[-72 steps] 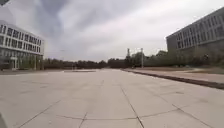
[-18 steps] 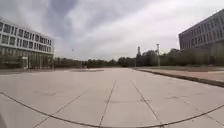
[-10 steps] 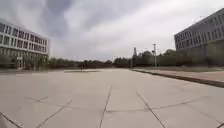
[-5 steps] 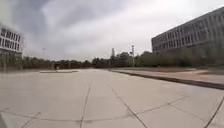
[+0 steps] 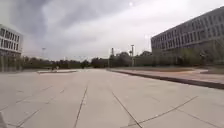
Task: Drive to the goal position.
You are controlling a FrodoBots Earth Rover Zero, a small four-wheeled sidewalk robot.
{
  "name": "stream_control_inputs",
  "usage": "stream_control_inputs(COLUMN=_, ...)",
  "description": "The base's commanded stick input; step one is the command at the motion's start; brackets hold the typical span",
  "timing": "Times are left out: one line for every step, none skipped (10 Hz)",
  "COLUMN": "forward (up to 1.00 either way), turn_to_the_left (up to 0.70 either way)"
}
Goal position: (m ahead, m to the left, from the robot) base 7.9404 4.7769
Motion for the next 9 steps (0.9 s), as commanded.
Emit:
stream_control_inputs(forward=0.5, turn_to_the_left=0.0)
stream_control_inputs(forward=0.5, turn_to_the_left=0.0)
stream_control_inputs(forward=0.5, turn_to_the_left=0.0)
stream_control_inputs(forward=0.5, turn_to_the_left=0.0)
stream_control_inputs(forward=0.5, turn_to_the_left=0.0)
stream_control_inputs(forward=0.5, turn_to_the_left=0.0)
stream_control_inputs(forward=0.5, turn_to_the_left=0.0)
stream_control_inputs(forward=0.5, turn_to_the_left=0.0)
stream_control_inputs(forward=0.5, turn_to_the_left=0.0)
